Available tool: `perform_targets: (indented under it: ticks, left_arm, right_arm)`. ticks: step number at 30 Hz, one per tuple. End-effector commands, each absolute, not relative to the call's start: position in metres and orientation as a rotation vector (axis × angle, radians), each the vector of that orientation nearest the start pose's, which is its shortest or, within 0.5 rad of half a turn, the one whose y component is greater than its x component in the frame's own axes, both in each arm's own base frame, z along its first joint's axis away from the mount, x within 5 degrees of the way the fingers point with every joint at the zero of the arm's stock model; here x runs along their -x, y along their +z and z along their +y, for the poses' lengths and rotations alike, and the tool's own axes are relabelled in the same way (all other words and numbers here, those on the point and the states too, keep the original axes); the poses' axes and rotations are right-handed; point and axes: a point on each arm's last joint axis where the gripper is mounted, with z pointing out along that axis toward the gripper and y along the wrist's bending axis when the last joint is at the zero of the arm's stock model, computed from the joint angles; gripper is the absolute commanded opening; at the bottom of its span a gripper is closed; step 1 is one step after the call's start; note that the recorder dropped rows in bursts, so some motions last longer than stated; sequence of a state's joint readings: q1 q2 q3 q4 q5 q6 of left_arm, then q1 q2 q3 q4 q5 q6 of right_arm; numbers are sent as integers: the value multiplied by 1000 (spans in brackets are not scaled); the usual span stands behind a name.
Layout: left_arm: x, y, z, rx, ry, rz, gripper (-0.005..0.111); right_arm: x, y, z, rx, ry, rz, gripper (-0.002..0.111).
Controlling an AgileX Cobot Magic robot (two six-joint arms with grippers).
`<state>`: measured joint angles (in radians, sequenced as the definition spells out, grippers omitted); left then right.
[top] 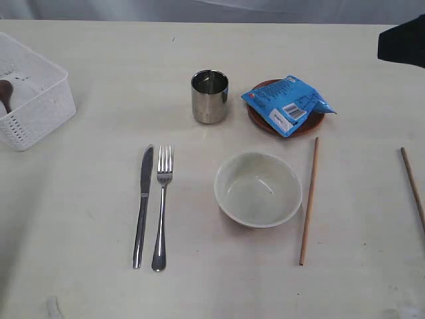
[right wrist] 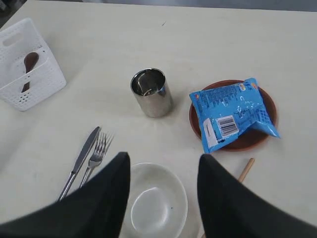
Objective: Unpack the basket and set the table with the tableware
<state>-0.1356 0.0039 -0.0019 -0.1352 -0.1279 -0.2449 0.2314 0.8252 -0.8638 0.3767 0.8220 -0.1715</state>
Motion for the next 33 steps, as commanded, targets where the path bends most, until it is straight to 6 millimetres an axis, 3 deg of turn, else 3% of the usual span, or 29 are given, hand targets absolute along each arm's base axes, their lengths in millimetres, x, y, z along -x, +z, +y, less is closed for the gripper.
perform_targets:
  ticks: [1, 5, 9, 11, 14, 17, 20, 27, 30, 33]
  left_arm:
    - [-46, 247, 2, 343, -626, 1055, 0]
    - [-45, 250, 9, 526, -801, 965, 0]
    - [-40, 264, 16, 548, -736, 889, 0]
    - [-40, 269, 21, 647, -786, 868, 0]
    - [-48, 281, 19, 669, -779, 956, 0]
    - [-67, 302, 6, 576, -720, 1177, 0]
    - [-102, 327, -7, 457, -619, 1399, 0]
    - [-207, 374, -42, 43, -433, 1838, 0]
    - [-255, 375, -46, -60, -301, 2055, 0]
    - [-288, 371, -27, -27, 67, 2263, 0]
  right_arm:
    - [-141, 358, 58, 323, 462, 2209, 42]
    - [-141, 358, 58, 324, 462, 2211, 42]
    - [-141, 358, 58, 326, 463, 2215, 42]
    - [-141, 358, 58, 325, 463, 2214, 42]
    - [-141, 358, 58, 325, 463, 2214, 42]
    - [-141, 358, 58, 326, 463, 2215, 42]
    - [-141, 358, 58, 327, 463, 2217, 42]
    - [-140, 357, 58, 333, 458, 2228, 42]
    - [-140, 357, 58, 335, 456, 2230, 42]
    - [-140, 357, 58, 335, 456, 2230, 42]
